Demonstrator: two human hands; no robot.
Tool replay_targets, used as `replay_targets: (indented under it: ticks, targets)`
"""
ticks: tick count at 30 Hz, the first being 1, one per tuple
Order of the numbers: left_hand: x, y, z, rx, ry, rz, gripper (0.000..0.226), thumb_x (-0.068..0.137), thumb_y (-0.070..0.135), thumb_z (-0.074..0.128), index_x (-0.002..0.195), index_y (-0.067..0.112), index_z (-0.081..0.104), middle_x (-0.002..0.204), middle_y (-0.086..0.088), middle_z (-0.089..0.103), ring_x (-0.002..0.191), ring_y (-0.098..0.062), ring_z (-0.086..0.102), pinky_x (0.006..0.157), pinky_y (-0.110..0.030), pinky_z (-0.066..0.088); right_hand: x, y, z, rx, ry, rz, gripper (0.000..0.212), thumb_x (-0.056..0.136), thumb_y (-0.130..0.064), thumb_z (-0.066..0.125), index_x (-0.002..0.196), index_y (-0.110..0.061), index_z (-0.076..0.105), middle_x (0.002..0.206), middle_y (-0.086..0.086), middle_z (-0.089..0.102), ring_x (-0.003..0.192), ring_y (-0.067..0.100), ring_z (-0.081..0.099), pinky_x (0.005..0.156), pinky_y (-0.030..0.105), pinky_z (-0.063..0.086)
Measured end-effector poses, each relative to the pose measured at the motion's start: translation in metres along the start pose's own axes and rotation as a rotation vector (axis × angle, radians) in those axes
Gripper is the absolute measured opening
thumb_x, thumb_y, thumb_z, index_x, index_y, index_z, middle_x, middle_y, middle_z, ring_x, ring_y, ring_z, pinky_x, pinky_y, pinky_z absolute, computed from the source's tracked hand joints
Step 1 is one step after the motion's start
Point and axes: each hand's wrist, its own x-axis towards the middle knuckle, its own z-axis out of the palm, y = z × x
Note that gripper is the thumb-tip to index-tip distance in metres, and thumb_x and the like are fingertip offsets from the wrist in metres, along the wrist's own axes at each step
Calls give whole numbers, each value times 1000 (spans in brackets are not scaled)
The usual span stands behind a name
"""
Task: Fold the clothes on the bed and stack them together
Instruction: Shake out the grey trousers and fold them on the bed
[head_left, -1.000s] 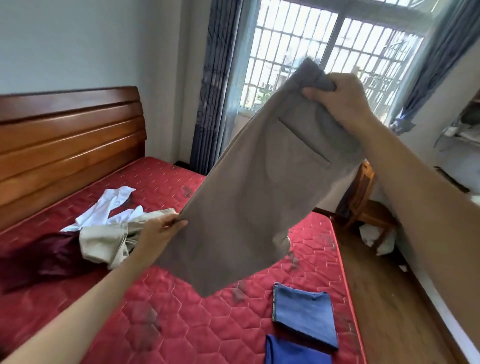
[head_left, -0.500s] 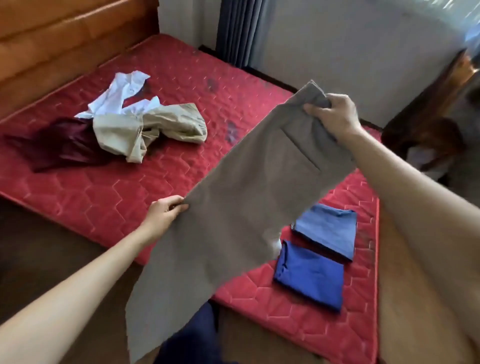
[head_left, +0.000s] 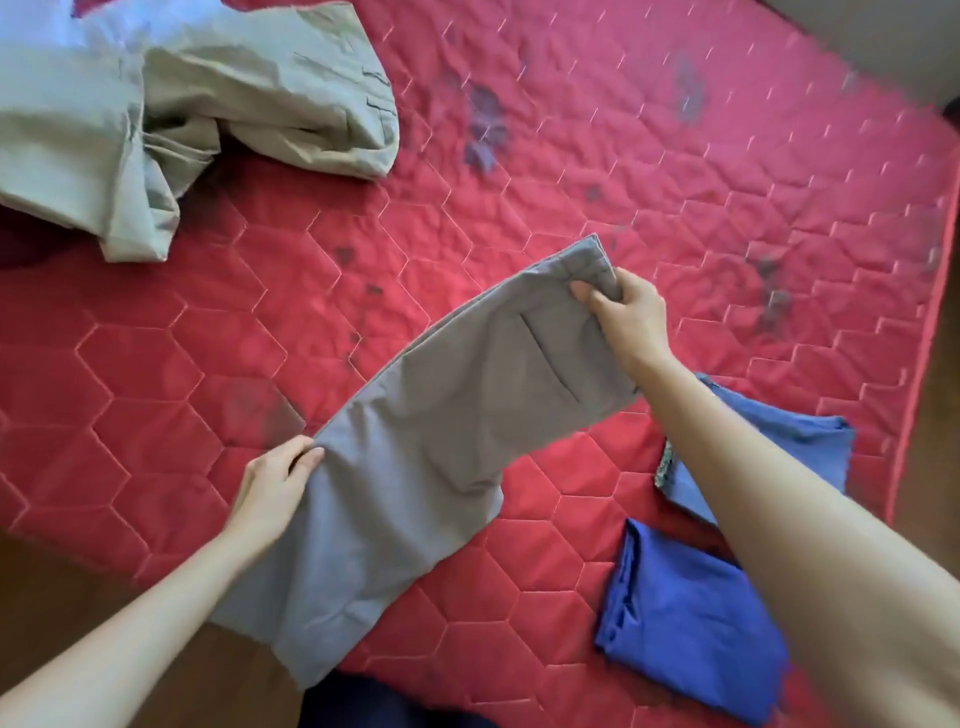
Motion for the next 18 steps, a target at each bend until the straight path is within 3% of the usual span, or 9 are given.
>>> replay_targets:
  ticks: [3, 7, 10, 12, 14, 16, 18]
  targets:
    - [13, 11, 0, -24, -50, 25, 14, 96, 13, 57, 84, 15, 64, 66, 9, 60, 63, 2, 53, 61, -14, 36, 41, -2, -5, -32, -56, -47, 37, 80, -38, 69, 70, -5, 54, 61, -6, 43, 58, 7, 37, 57, 32, 32]
    - [45, 38, -3, -37, -98, 34, 19, 97, 13, 55, 79, 12, 61, 65, -3, 58, 62, -16, 48, 61, -16, 36, 107, -27, -16, -56, -114, -104, 38, 78, -39, 71, 68, -6, 56, 59, -7, 44, 56, 6, 37, 55, 30, 31]
    - [96, 69, -8, -43, -36, 87, 19, 97, 16, 55, 78, 13, 61, 62, -1, 55, 59, -14, 45, 60, -20, 36, 175, -57, -19, -109, -76, -141, 34, 77, -42, 71, 65, -13, 56, 54, -11, 43, 54, 6, 38, 54, 29, 31]
    - [143, 91, -8, -35, 36, 132, 18, 97, 17, 55, 82, 12, 62, 66, -3, 59, 65, -23, 53, 66, -27, 39, 225, -80, -17, -191, -15, -162, 31, 82, -44, 67, 78, -13, 61, 69, -2, 54, 67, 14, 49, 62, 31, 36]
    - [194, 109, -4, 19, 110, 149, 15, 97, 17, 54, 89, 8, 64, 78, -10, 64, 78, -33, 58, 73, -38, 41, 270, -95, -13, -261, 92, -112, 39, 91, -47, 55, 109, -13, 62, 107, 7, 63, 101, 24, 58, 83, 34, 43]
    - [239, 119, 4, 136, 208, 84, 16, 95, 12, 54, 107, 7, 63, 105, -17, 62, 100, -37, 56, 83, -43, 41, 299, -101, -1, -244, 159, 21, 58, 96, -49, 46, 137, -9, 42, 138, 13, 47, 129, 30, 45, 104, 40, 37]
    - [271, 118, 17, 281, 310, 0, 37, 91, 7, 56, 128, 2, 52, 130, -20, 49, 120, -38, 45, 97, -46, 36, 306, -95, 27, -264, 141, 75, 61, 98, -45, 43, 143, -5, 33, 144, 17, 39, 134, 33, 38, 108, 43, 33]
